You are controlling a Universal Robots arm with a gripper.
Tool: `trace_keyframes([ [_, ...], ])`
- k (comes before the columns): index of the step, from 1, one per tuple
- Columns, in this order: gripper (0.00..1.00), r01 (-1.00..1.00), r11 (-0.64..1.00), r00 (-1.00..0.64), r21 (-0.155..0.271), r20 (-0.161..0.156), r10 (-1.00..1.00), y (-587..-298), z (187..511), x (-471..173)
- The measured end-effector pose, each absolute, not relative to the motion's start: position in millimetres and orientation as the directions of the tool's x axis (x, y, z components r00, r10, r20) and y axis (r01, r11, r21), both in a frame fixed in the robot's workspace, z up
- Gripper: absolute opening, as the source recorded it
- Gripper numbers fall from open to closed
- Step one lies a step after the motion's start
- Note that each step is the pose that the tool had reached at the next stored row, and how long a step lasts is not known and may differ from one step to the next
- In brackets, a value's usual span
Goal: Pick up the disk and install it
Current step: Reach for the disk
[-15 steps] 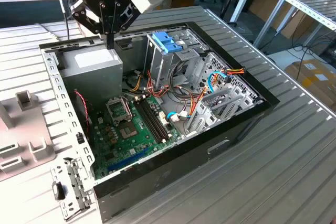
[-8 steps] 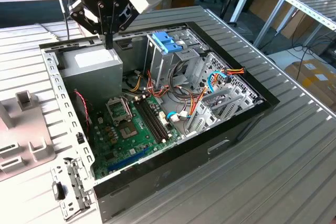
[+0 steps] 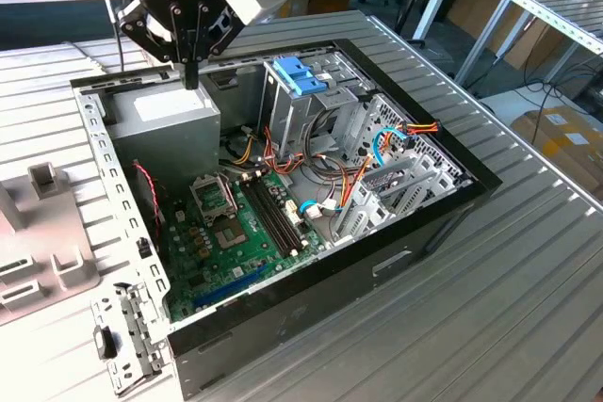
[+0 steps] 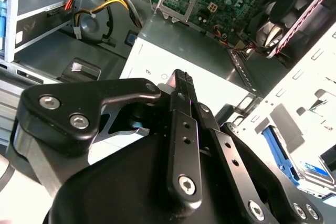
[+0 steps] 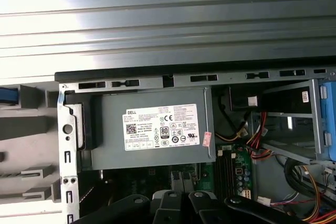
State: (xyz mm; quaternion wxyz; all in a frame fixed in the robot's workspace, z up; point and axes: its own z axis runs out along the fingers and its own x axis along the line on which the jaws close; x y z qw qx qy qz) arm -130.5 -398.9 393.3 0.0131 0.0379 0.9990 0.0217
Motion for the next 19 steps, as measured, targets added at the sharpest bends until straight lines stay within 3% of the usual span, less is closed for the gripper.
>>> trace_keyframes([
  [19,0.11,0.075,0.996,-0.997,0.044,-0.024,0.076,-399.0,393.3,-140.2],
])
